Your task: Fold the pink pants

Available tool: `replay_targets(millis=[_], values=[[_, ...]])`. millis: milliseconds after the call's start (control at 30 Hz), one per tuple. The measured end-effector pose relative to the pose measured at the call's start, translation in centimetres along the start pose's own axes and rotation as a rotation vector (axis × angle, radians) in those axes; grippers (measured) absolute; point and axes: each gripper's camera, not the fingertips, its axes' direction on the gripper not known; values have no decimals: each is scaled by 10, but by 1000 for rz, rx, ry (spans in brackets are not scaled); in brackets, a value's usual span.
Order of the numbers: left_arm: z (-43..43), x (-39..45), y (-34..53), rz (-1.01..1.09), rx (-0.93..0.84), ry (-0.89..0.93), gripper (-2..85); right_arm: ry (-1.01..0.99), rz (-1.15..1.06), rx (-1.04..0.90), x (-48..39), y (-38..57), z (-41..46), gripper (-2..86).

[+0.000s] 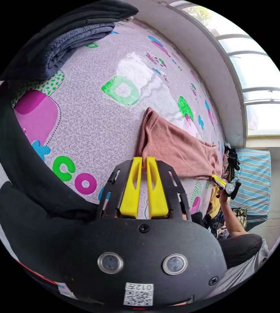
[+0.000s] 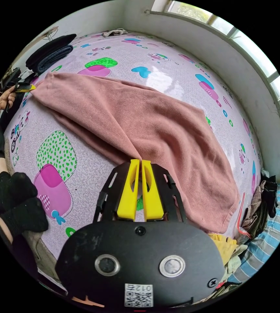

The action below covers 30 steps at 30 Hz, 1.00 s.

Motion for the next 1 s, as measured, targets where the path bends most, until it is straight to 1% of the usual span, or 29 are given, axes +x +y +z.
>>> replay_targets(millis=[67, 167, 233, 267, 300, 333, 400, 467, 533, 600, 667, 867, 1000], values=[[-4, 6, -2, 25, 5, -20, 11, -17, 25, 8, 9, -4, 1, -4], [-21, 19, -3, 87, 112, 0, 14, -48, 88, 62, 22, -5, -3, -4], [-18, 24, -5, 108, 83, -77, 16, -66, 88, 40, 25, -7, 3, -4], [-7, 23, -5, 111, 24, -119, 19, -65, 85, 31, 25, -10, 7, -4], [2, 18, -5, 99, -9, -123, 23, -59, 86, 34, 25, -11, 8, -4], [2, 15, -4, 95, 10, -99, 25, -49, 91, 39, 25, -14, 8, -4], [1, 0, -1, 36, 41, 14, 39, -42, 92, 38, 27, -18, 8, -4], [0, -2, 3, 22, 66, 37, 56, -37, 87, 40, 29, -25, 8, -5], [-1, 2, 8, 7, 80, 7, 76, -38, 88, 41, 32, -30, 7, -5], [-5, 12, 17, -24, 117, -77, 93, -47, 102, 43, 36, -35, 6, -5], [-5, 16, 24, -62, 147, -77, 98, -55, 116, 51, 39, -42, 4, -5], [7, 21, 21, -106, 142, -42, 72, -50, 116, 59, 43, -63, -6, -4], [20, 31, 12, -40, 89, -30, 43, -66, 135, 61, 47, -77, -13, -4]])
